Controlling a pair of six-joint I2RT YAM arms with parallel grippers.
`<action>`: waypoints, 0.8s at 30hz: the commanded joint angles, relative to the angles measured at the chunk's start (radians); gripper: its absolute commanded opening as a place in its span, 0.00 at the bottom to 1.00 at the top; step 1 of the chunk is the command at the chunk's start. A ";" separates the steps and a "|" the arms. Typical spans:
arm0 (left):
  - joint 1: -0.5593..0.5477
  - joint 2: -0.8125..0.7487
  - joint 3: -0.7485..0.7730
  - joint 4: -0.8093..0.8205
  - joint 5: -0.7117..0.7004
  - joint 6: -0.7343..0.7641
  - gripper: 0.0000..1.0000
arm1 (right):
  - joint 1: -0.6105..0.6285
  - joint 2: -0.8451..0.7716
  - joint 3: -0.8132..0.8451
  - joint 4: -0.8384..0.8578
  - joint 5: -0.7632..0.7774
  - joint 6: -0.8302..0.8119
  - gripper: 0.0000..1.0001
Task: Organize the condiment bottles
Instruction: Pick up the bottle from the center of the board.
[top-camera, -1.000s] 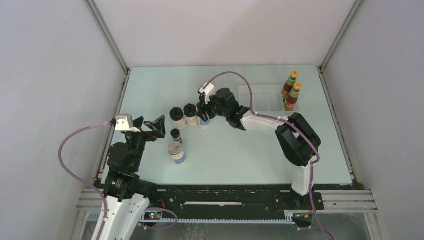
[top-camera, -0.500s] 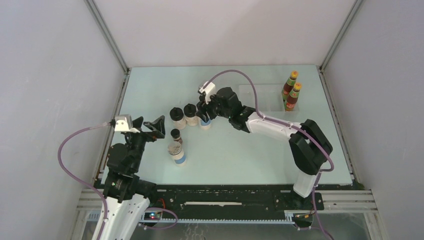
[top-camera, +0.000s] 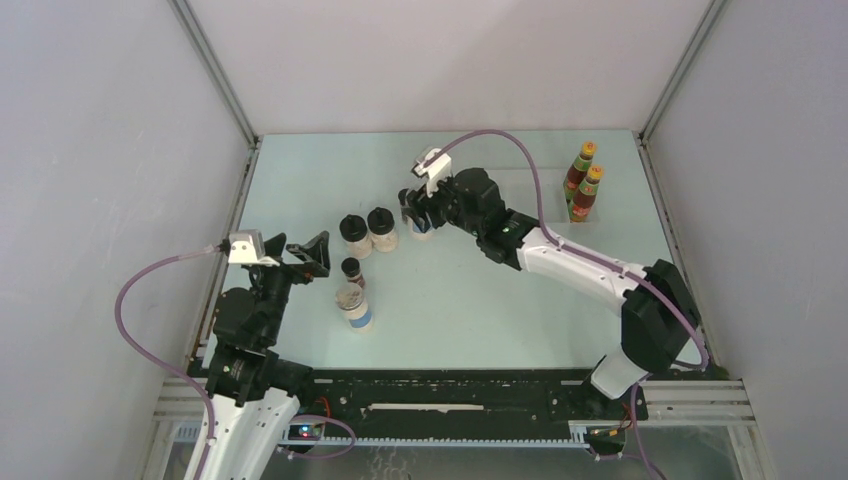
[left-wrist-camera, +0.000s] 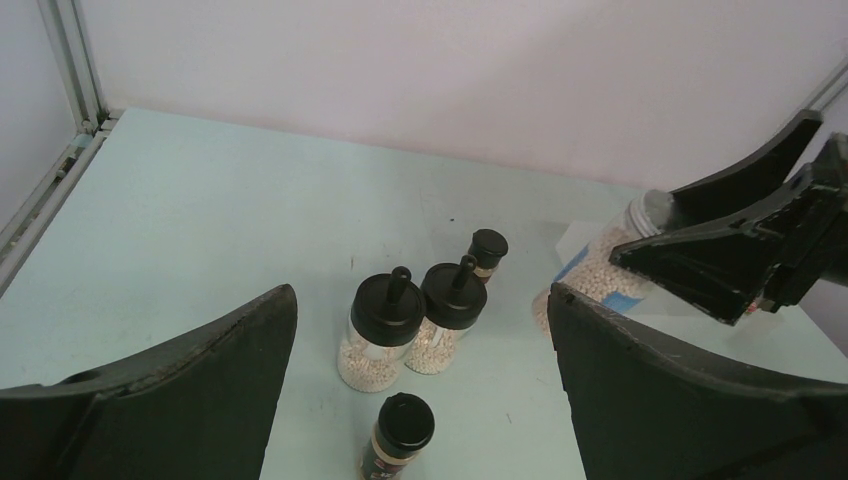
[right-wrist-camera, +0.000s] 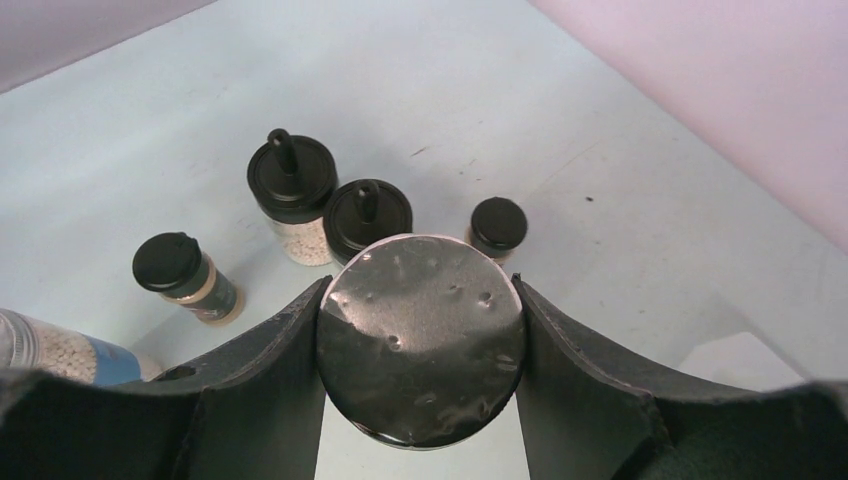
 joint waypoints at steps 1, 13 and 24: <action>-0.003 -0.006 -0.011 0.016 0.015 0.017 1.00 | -0.009 -0.104 -0.003 0.049 0.086 -0.033 0.00; -0.003 -0.011 -0.011 0.016 0.018 0.017 1.00 | -0.149 -0.217 -0.062 0.051 0.160 -0.014 0.00; -0.003 -0.009 -0.011 0.015 0.025 0.016 1.00 | -0.347 -0.246 -0.103 0.071 0.210 0.039 0.00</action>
